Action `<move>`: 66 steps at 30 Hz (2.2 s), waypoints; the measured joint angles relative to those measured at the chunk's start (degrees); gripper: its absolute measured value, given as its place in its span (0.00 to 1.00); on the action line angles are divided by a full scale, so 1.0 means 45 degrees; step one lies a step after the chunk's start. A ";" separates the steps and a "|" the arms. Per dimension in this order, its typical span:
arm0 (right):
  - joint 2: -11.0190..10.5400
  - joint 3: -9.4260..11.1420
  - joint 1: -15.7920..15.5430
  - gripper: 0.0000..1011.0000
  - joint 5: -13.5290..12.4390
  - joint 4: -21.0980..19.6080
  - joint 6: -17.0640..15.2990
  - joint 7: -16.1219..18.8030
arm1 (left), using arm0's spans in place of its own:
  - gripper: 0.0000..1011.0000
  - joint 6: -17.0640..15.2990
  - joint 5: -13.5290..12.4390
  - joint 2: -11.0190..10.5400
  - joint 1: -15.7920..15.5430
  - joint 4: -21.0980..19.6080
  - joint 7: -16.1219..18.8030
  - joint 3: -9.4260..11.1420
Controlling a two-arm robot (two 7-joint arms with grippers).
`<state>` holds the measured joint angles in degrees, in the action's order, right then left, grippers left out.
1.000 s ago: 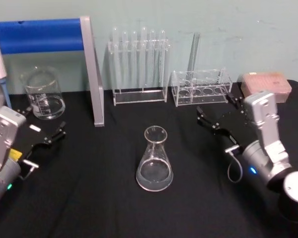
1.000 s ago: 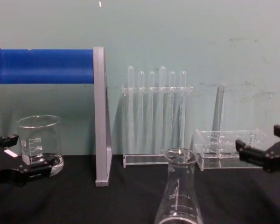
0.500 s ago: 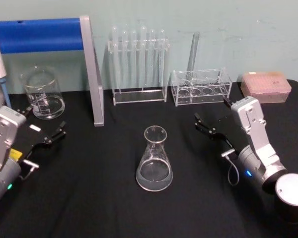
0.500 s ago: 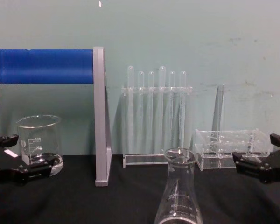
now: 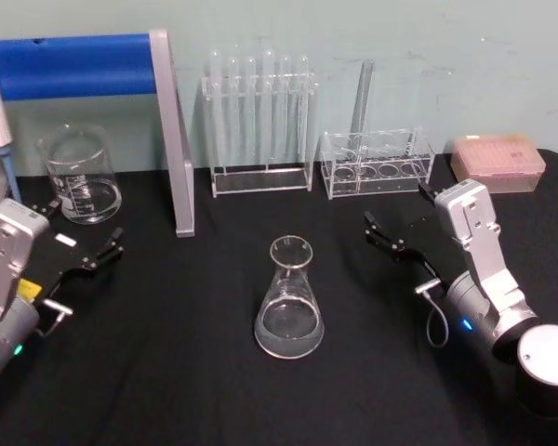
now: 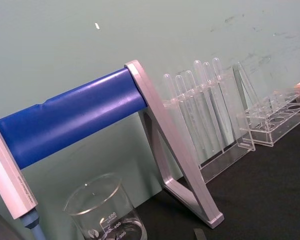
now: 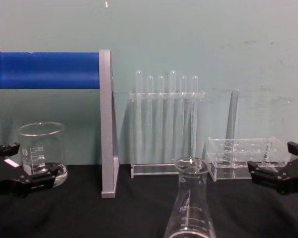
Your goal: Grasp the erlenmeyer flask with one hand, shake it three times, then place it back.
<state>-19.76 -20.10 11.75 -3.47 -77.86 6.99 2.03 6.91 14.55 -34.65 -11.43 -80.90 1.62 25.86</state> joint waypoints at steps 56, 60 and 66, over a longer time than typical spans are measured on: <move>-0.0017 0.0008 -0.0016 0.99 -0.0059 -0.0034 -0.0004 0.0035 | 0.99 0.0000 0.0000 0.0000 0.0000 0.0000 0.0000 0.0000; -0.0017 0.0008 -0.0016 0.99 -0.0059 -0.0033 -0.0004 0.0036 | 0.99 0.0000 0.0000 0.0000 0.0000 0.0000 0.0000 0.0000; -0.0017 0.0008 -0.0016 0.99 -0.0058 -0.0034 -0.0004 0.0035 | 0.99 0.0000 0.0000 0.0000 0.0000 0.0000 0.0000 0.0000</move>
<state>-19.83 -20.06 11.68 -3.73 -78.01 6.98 2.19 6.91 14.55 -34.65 -11.43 -80.90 1.62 25.86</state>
